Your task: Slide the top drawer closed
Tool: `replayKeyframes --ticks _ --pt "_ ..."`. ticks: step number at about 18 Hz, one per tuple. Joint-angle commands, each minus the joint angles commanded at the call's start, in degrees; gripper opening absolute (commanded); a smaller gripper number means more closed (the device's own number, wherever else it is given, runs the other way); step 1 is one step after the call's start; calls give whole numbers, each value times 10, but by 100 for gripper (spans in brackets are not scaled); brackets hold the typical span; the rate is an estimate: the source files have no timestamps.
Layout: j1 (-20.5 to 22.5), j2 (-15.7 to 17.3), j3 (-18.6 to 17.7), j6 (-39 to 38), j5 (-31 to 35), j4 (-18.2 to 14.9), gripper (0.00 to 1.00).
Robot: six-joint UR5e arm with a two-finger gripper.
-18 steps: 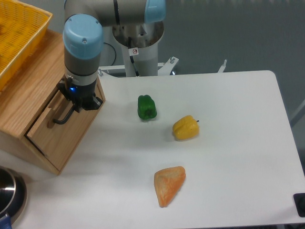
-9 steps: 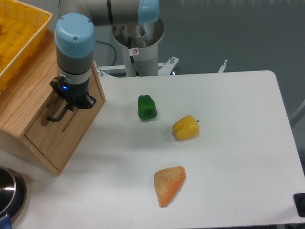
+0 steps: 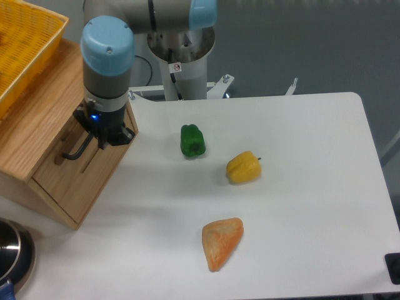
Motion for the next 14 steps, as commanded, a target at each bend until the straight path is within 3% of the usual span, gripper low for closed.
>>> replayKeyframes --ticks 5,11,13,14 --pt "51 -12 0 37 1 47 4" --pt "124 -33 0 163 1 78 32" --pt "134 -43 0 194 2 90 63" --pt "140 -52 0 210 7 97 90"
